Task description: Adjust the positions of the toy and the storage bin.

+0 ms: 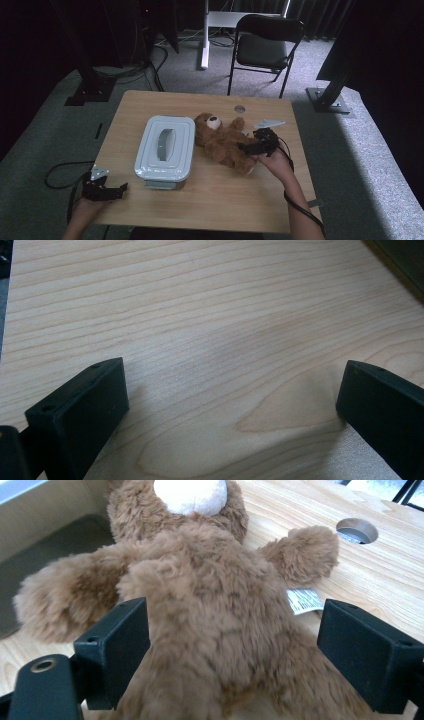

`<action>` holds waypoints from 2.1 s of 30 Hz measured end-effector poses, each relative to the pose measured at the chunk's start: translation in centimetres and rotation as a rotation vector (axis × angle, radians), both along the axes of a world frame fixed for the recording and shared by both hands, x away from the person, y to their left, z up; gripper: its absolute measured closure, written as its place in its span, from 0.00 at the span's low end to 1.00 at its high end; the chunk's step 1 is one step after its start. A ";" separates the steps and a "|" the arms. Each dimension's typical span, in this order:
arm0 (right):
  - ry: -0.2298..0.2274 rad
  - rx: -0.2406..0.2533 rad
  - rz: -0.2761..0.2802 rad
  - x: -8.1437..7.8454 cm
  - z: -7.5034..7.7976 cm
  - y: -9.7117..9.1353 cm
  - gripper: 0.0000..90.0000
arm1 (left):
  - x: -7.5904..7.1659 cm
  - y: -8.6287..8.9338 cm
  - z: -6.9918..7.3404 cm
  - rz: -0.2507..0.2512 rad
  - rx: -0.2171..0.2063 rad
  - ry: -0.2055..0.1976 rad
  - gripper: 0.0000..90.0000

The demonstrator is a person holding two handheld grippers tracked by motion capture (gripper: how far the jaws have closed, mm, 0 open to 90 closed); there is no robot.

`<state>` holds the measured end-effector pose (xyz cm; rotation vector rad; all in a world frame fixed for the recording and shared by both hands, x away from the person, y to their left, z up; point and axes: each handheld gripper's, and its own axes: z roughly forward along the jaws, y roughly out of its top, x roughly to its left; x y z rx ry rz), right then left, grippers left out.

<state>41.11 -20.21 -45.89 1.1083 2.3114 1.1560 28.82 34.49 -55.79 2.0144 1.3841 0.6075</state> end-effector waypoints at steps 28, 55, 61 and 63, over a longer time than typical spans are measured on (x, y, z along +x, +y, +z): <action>0.156 -0.044 0.138 2.8 -4.3 3.5 0.13 | 0.0 0.0 0.0 0.000 0.000 -0.001 0.01; 0.080 -0.016 0.028 0.9 -2.9 4.2 0.67 | 0.0 0.0 0.0 -0.007 0.002 0.000 0.01; 0.049 0.010 0.008 0.7 -2.5 3.8 0.70 | 0.0 0.0 0.0 -0.007 0.002 0.000 0.01; 0.039 0.014 -0.004 0.6 -2.3 3.5 0.71 | 0.0 0.0 0.0 -0.007 0.002 0.000 0.01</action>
